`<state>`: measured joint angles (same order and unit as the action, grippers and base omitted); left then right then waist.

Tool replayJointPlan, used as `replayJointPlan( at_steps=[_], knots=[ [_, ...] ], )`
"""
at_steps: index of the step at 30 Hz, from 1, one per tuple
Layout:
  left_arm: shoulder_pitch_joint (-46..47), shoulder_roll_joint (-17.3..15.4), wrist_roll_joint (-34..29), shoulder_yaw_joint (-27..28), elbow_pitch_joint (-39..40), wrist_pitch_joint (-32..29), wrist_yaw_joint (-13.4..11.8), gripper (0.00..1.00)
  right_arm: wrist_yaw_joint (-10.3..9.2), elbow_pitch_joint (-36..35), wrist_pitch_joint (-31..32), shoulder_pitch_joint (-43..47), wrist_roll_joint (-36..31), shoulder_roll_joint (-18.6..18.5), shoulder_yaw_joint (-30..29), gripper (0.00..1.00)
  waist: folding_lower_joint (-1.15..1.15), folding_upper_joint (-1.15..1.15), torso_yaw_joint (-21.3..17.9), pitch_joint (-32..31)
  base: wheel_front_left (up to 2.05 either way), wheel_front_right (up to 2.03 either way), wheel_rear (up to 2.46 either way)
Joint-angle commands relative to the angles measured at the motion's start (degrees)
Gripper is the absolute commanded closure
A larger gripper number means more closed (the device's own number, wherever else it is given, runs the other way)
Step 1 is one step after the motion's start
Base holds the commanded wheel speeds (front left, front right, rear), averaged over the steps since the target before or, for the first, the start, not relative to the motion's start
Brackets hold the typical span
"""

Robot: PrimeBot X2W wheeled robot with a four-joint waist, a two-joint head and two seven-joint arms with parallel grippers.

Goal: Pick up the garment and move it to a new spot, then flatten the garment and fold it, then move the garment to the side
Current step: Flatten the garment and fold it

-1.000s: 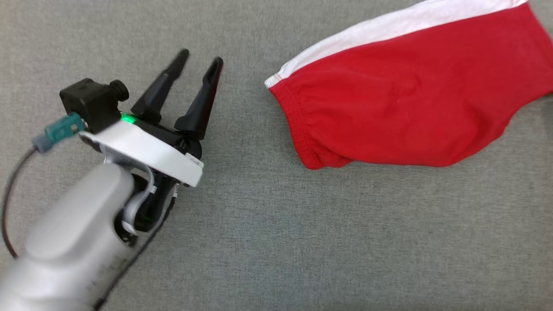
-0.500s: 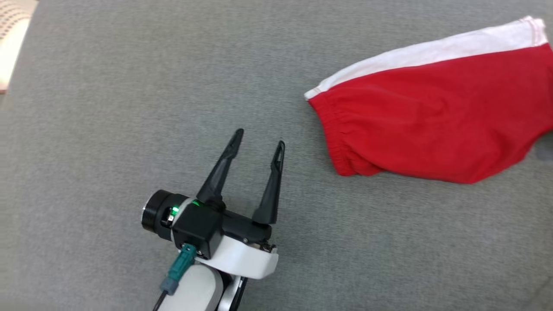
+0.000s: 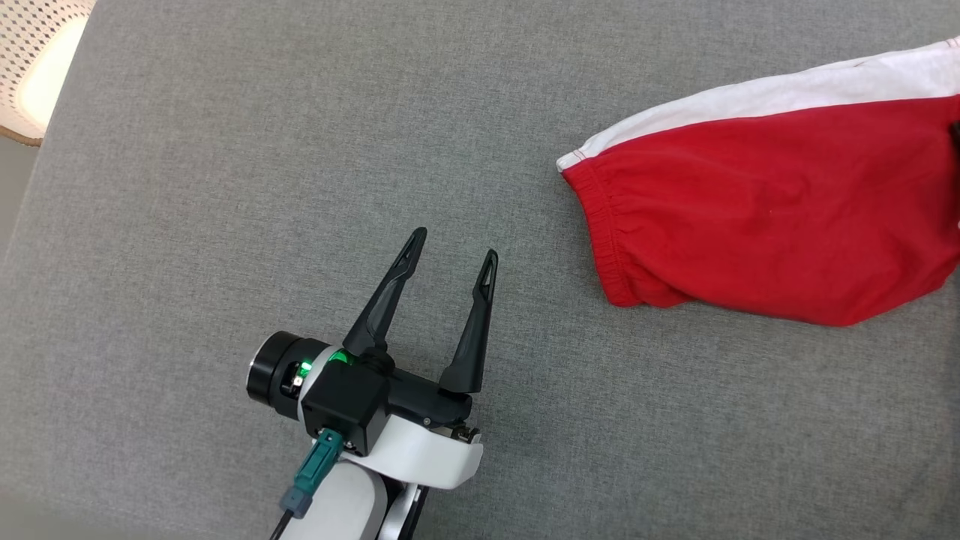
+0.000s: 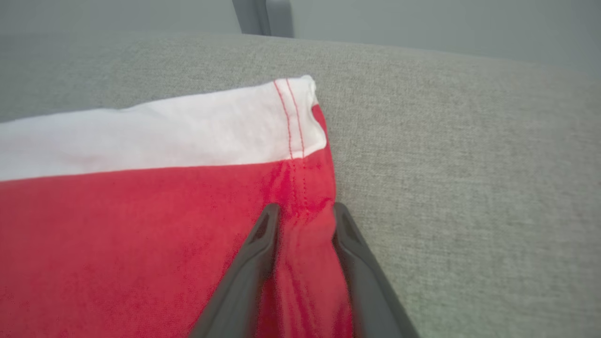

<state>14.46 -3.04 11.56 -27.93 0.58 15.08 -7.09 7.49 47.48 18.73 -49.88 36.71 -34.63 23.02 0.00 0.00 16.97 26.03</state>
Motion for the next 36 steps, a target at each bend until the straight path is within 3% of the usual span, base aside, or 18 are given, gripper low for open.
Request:
replayJointPlan(
  at_steps=[1,10,19,27,36],
  knots=[
    [-0.47,-0.06,-0.65,0.81,0.05,0.09,0.27,0.0,-0.05,1.38,0.29,1.85,0.79,0.82,1.71,1.0,0.0,0.0,-0.66,-0.14,0.0,0.0,0.0],
    [-1.14,0.03,-0.96,2.26,-0.54,0.09,1.1,0.0,-0.07,-1.67,-5.88,1.61,1.92,-1.79,2.89,1.0,0.0,0.0,-4.97,-1.82,0.0,0.0,0.0],
    [-1.83,0.02,-0.68,2.16,-1.46,0.09,0.97,0.0,-0.06,-3.57,-7.54,1.11,-0.39,-6.13,4.17,1.0,0.0,0.0,-7.87,-4.74,0.0,0.0,0.0],
    [-3.18,0.03,0.06,2.57,-2.04,0.1,0.49,0.0,-0.06,-6.77,-6.06,-0.66,-3.98,-2.61,4.52,1.0,0.0,0.0,-6.96,-7.93,0.0,0.0,0.0],
    [-5.19,0.05,1.16,2.13,-2.34,0.1,0.12,0.0,-0.06,-13.17,-0.44,1.13,-8.93,5.53,3.56,1.0,0.0,0.0,-5.29,-10.94,0.0,0.0,0.0]
  ],
)
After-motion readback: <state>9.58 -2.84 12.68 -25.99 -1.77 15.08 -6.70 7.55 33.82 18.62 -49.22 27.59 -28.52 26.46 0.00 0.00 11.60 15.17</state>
